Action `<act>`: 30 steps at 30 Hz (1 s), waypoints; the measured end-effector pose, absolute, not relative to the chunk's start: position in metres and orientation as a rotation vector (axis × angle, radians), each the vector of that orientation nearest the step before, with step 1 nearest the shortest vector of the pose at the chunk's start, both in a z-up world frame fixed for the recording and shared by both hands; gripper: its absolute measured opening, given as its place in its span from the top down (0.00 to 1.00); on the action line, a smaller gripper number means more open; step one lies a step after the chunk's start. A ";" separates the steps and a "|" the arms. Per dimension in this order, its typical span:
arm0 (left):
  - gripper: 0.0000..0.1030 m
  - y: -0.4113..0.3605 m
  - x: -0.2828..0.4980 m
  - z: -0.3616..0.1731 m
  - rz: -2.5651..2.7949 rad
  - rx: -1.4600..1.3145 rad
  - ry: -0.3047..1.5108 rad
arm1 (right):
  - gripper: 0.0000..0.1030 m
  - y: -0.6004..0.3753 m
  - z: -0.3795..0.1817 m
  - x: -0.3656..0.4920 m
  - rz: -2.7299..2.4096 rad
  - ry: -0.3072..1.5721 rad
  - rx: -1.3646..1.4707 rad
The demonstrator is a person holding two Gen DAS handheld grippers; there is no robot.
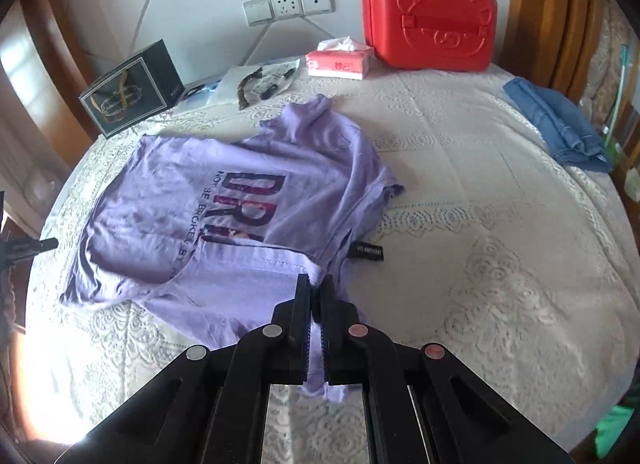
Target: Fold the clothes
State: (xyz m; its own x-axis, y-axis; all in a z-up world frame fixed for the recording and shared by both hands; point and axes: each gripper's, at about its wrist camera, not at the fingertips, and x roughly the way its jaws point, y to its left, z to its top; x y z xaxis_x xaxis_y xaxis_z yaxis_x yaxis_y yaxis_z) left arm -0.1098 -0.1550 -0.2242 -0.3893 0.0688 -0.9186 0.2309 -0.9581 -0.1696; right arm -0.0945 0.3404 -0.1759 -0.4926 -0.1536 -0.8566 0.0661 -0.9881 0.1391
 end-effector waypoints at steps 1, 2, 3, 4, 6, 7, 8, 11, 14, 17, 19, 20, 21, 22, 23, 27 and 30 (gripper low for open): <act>0.94 -0.152 -0.104 -0.224 -2.494 1.678 0.396 | 0.96 0.340 -0.181 -0.103 -2.575 -0.131 1.518; 0.94 -0.151 -0.096 -0.225 -2.482 1.683 0.388 | 0.96 0.339 -0.186 -0.110 -2.542 -0.127 1.525; 0.91 -0.150 -0.088 -0.229 -2.464 1.693 0.384 | 0.96 0.338 -0.191 -0.116 -2.511 -0.121 1.534; 0.82 -0.149 -0.079 -0.232 -2.447 1.702 0.380 | 0.96 0.339 -0.196 -0.118 -2.487 -0.117 1.542; 0.53 -0.149 -0.063 -0.244 -2.409 1.718 0.359 | 0.96 0.339 -0.206 -0.122 -2.450 -0.130 1.565; 0.35 -0.149 -0.056 -0.250 -2.392 1.724 0.342 | 0.96 0.339 -0.211 -0.124 -2.431 -0.138 1.576; 0.31 -0.149 -0.052 -0.257 -2.380 1.731 0.316 | 0.96 0.340 -0.215 -0.125 -2.413 -0.146 1.587; 0.30 -0.153 -0.048 -0.276 -2.339 1.768 0.296 | 0.96 0.342 -0.223 -0.126 -2.404 -0.179 1.605; 0.31 -0.158 -0.051 -0.289 -2.322 1.770 0.296 | 0.95 0.344 -0.226 -0.124 -2.401 -0.214 1.626; 0.47 -0.149 -0.055 -0.294 -2.342 1.801 0.259 | 0.95 0.346 -0.228 -0.121 -2.407 -0.220 1.644; 0.90 -0.143 -0.056 -0.287 -2.357 1.831 0.283 | 0.95 0.348 -0.229 -0.119 -2.410 -0.236 1.651; 0.92 -0.142 -0.057 -0.281 -2.361 1.841 0.302 | 0.95 0.348 -0.228 -0.118 -2.409 -0.241 1.653; 0.92 -0.141 -0.058 -0.272 -2.380 1.826 0.303 | 0.95 0.348 -0.227 -0.116 -2.409 -0.245 1.649; 0.92 -0.141 -0.059 -0.261 -2.401 1.810 0.310 | 0.95 0.348 -0.225 -0.115 -2.408 -0.249 1.644; 0.92 -0.142 -0.062 -0.248 -2.427 1.792 0.332 | 0.95 0.348 -0.222 -0.113 -2.411 -0.254 1.633; 0.92 -0.152 -0.093 -0.199 -2.501 1.726 0.335 | 0.95 0.349 -0.202 -0.116 -2.419 -0.281 1.572; 0.93 -0.159 -0.141 -0.189 -2.511 1.743 0.312 | 0.95 0.352 -0.192 -0.134 -2.419 -0.292 1.555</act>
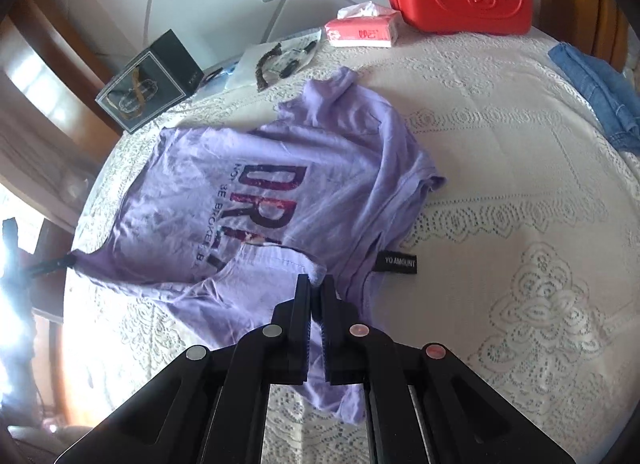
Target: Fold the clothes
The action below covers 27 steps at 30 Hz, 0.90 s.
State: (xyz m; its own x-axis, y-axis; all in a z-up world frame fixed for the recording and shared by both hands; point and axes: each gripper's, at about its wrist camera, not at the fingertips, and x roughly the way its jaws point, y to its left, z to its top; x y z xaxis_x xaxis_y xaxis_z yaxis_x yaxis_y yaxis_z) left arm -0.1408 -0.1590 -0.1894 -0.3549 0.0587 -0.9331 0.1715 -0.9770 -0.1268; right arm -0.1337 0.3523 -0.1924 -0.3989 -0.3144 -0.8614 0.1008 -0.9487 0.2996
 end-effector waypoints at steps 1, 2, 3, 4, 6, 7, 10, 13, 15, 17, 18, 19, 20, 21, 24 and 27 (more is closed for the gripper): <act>0.92 -0.163 -0.160 -0.194 -2.500 1.770 0.326 | 0.95 0.354 -0.195 -0.144 -2.415 -0.300 1.566; 0.92 -0.165 -0.178 -0.200 -2.476 1.808 0.342 | 0.92 0.355 -0.198 -0.156 -2.410 -0.312 1.579; 0.92 -0.169 -0.195 -0.206 -2.450 1.840 0.353 | 0.87 0.357 -0.200 -0.167 -2.405 -0.323 1.591; 0.92 -0.174 -0.209 -0.212 -2.419 1.861 0.348 | 0.76 0.359 -0.203 -0.176 -2.415 -0.336 1.608; 0.91 -0.180 -0.224 -0.214 -2.401 1.855 0.311 | 0.67 0.365 -0.203 -0.184 -2.452 -0.361 1.634; 0.91 -0.181 -0.224 -0.211 -2.408 1.838 0.281 | 0.64 0.369 -0.199 -0.181 -2.468 -0.386 1.619; 0.69 -0.185 -0.209 -0.208 -2.435 1.811 0.245 | 0.52 0.381 -0.189 -0.155 -2.490 -0.461 1.573; 0.43 -0.189 -0.185 -0.220 -2.436 1.800 0.214 | 0.46 0.395 -0.195 -0.122 -2.505 -0.527 1.608; 0.43 -0.190 -0.169 -0.235 -2.420 1.805 0.213 | 0.46 0.404 -0.204 -0.099 -2.501 -0.598 1.644; 0.43 -0.189 -0.155 -0.251 -2.406 1.823 0.251 | 0.46 0.409 -0.218 -0.080 -2.487 -0.657 1.692; 0.43 -0.186 -0.150 -0.259 -2.397 1.838 0.269 | 0.46 0.410 -0.224 -0.072 -2.476 -0.682 1.714; 0.43 -0.184 -0.146 -0.268 -2.389 1.853 0.287 | 0.46 0.409 -0.230 -0.067 -2.465 -0.700 1.730; 0.43 -0.181 -0.141 -0.276 -2.378 1.870 0.302 | 0.46 0.408 -0.235 -0.063 -2.455 -0.715 1.745; 0.43 -0.178 -0.139 -0.283 -2.366 1.889 0.307 | 0.46 0.406 -0.239 -0.061 -2.452 -0.722 1.751; 0.43 -0.166 -0.137 -0.290 -2.384 1.877 0.263 | 0.46 0.393 -0.238 -0.064 -2.472 -0.673 1.729; 0.69 -0.161 -0.139 -0.288 -2.388 1.852 0.215 | 0.36 0.375 -0.238 -0.075 -2.513 -0.564 1.687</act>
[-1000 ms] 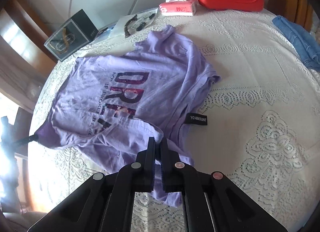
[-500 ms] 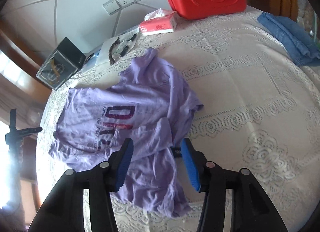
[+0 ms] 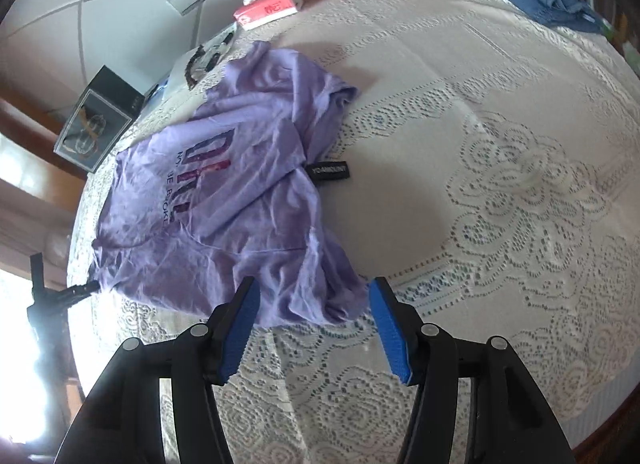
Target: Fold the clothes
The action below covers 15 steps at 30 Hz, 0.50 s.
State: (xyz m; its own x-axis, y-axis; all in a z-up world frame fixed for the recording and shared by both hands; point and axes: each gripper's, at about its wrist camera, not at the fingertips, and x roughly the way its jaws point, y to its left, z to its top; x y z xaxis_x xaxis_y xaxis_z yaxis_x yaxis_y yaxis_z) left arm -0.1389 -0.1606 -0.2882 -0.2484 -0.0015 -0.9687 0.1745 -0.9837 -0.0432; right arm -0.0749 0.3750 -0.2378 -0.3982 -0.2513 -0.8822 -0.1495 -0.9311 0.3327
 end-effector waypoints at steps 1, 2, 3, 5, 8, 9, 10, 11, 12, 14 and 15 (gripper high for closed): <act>0.85 -0.162 -0.139 -0.287 -2.385 1.847 0.220 | 0.34 0.370 -0.242 -0.080 -2.521 -0.525 1.700; 0.89 -0.164 -0.139 -0.285 -2.384 1.841 0.237 | 0.38 0.366 -0.247 -0.086 -2.525 -0.485 1.722; 0.91 -0.168 -0.138 -0.282 -2.382 1.830 0.273 | 0.50 0.363 -0.250 -0.089 -2.520 -0.474 1.736; 0.93 -0.178 -0.131 -0.273 -2.382 1.787 0.302 | 0.98 0.361 -0.246 -0.085 -2.498 -0.471 1.744; 0.95 -0.197 -0.112 -0.259 -2.368 1.760 0.332 | 0.98 0.361 -0.225 -0.059 -2.446 -0.465 1.725; 0.95 -0.203 -0.105 -0.258 -2.356 1.767 0.332 | 0.98 0.361 -0.218 -0.051 -2.429 -0.463 1.719; 0.95 -0.209 -0.099 -0.259 -2.342 1.774 0.326 | 0.98 0.364 -0.220 -0.044 -2.411 -0.459 1.750; 0.95 -0.214 -0.095 -0.263 -2.323 1.786 0.305 | 0.98 0.368 -0.224 -0.037 -2.392 -0.454 1.795; 0.95 -0.217 -0.092 -0.267 -2.305 1.796 0.286 | 0.98 0.373 -0.229 -0.031 -2.372 -0.449 1.841; 0.95 -0.222 -0.090 -0.273 -2.285 1.811 0.319 | 0.98 0.381 -0.241 -0.021 -2.328 -0.449 1.933; 0.95 -0.225 -0.091 -0.275 -2.282 1.819 0.354 | 0.98 0.382 -0.248 -0.020 -2.312 -0.435 1.977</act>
State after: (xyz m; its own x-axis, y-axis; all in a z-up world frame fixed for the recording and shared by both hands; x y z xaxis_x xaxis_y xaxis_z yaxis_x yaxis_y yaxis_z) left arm -0.0907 -0.2249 -0.2747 -0.2221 -0.0083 -0.9750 0.3032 -0.9510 -0.0610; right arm -0.0197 0.3823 -0.2478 -0.1708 -0.2339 -0.9571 -0.1299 -0.9576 0.2572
